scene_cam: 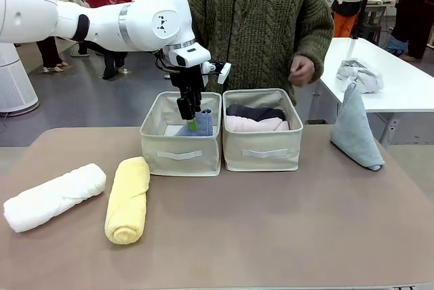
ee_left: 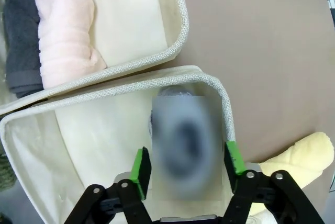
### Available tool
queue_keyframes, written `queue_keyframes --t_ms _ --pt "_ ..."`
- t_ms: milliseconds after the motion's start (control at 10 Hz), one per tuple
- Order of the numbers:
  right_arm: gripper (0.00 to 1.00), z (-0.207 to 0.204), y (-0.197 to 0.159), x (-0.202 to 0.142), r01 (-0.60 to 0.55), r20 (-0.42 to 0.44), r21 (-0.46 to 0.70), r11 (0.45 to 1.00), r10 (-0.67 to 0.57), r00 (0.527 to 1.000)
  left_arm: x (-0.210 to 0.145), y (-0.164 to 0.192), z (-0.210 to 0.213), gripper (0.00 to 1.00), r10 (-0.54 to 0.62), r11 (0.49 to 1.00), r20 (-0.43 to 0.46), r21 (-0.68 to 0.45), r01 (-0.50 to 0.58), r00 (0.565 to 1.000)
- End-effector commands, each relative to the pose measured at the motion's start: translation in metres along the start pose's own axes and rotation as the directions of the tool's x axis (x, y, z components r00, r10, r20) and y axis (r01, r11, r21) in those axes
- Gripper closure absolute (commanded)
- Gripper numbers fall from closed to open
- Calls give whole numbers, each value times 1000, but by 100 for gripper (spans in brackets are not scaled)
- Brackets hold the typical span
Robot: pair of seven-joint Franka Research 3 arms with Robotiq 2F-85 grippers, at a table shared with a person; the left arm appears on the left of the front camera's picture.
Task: Sort the towels based on their folding style.
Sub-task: Pick up one triangle-folded towel and place it in the left Fabric basket.
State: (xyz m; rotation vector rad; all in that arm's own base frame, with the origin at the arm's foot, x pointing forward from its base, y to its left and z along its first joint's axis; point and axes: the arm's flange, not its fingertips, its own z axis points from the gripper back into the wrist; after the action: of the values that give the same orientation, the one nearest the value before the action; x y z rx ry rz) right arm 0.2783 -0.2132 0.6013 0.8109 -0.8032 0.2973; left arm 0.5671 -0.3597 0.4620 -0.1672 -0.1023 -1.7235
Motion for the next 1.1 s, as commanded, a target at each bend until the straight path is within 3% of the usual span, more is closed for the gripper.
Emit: queue_keyframes --t_ms 0,200,400,500,600,800,1000 --pt "0 -1 -1 0 -4 5 1 1000 4 1000 -3 -6 7 0 14 1000 -3 2 -14 1000" --pt "0 -1 -1 0 -4 5 1 1000 4 1000 -21 -25 46 6 76 996 14 36 -76 997" --pt "0 -1 -1 0 -4 5 1 1000 4 1000 -84 -89 135 0 139 988 -39 79 -136 990" --pt "0 -1 -1 0 -4 5 1 1000 4 1000 -134 -145 191 0 166 976 -19 148 -162 986" --pt "0 -1 -1 0 -4 5 1 1000 4 1000 -195 -209 239 0 206 965 36 161 -209 978" --pt "0 -1 -1 0 -4 5 1 1000 4 1000 -258 -255 256 0 250 943 176 177 -280 952" --pt "0 -1 -1 0 -4 5 1 1000 4 1000 -322 -288 261 0 324 891 326 210 -402 888"
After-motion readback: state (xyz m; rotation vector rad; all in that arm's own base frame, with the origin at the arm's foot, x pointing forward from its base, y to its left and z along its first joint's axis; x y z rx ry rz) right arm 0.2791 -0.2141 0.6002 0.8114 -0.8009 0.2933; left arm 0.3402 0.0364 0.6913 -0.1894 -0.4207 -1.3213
